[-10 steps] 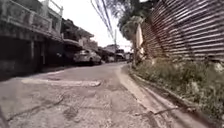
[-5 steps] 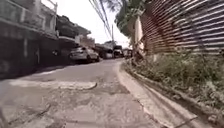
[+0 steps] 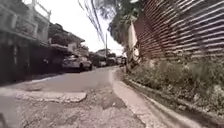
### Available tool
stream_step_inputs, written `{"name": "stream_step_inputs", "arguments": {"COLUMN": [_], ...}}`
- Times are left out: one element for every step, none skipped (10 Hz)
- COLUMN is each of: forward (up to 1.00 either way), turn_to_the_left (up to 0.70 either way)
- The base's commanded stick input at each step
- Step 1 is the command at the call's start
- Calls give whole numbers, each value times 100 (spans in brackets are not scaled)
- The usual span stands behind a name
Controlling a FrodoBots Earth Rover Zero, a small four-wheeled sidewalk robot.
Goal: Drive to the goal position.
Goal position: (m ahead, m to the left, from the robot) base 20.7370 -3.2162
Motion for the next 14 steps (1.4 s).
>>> {"name": "stream_step_inputs", "arguments": {"forward": [70, 70, 70, 70, 70, 70, 70, 70, 70, 70, 70, 70, 70, 70], "turn_to_the_left": [-32, 1, 1, 1, 1, 1, 1, 8, 36, 36, 36, 36, 28, 13]}}
